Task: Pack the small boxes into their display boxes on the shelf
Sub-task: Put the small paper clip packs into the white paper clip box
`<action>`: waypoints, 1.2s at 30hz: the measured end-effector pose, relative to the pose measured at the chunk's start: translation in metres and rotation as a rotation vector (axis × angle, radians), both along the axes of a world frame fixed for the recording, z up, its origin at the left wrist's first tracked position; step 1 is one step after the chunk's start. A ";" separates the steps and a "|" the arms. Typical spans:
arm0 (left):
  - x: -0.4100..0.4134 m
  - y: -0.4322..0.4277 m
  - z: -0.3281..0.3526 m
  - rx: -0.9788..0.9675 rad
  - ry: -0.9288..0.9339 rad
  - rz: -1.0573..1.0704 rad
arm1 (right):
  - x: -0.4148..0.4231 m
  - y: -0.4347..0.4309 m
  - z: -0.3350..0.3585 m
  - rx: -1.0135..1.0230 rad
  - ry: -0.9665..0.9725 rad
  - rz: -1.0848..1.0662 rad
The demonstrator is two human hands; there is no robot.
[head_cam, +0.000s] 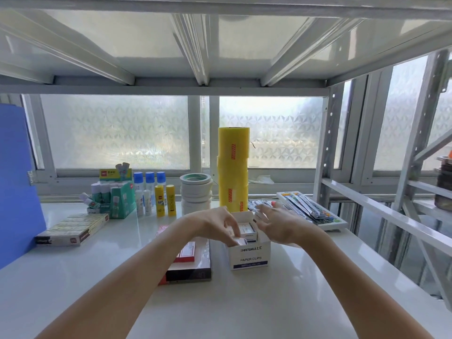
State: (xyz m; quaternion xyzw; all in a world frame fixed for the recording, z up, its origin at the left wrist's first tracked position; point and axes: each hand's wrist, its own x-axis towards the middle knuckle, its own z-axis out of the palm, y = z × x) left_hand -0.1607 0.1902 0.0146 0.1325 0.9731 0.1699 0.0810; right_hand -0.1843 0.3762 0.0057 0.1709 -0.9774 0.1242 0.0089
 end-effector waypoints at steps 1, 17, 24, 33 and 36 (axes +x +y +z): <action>0.000 0.000 -0.001 -0.057 0.018 0.020 | -0.002 0.001 0.000 -0.044 -0.011 0.004; 0.006 0.014 -0.003 -0.158 0.100 0.118 | -0.002 0.006 0.009 -0.465 -0.103 0.326; 0.001 0.020 -0.002 -0.236 0.098 0.141 | -0.016 -0.004 0.002 -0.127 0.010 0.222; 0.000 0.018 -0.004 -0.215 0.087 0.129 | -0.016 -0.007 0.010 -0.017 -0.074 0.262; 0.000 0.017 -0.006 -0.171 0.085 0.129 | -0.014 -0.011 0.004 -0.004 -0.083 0.248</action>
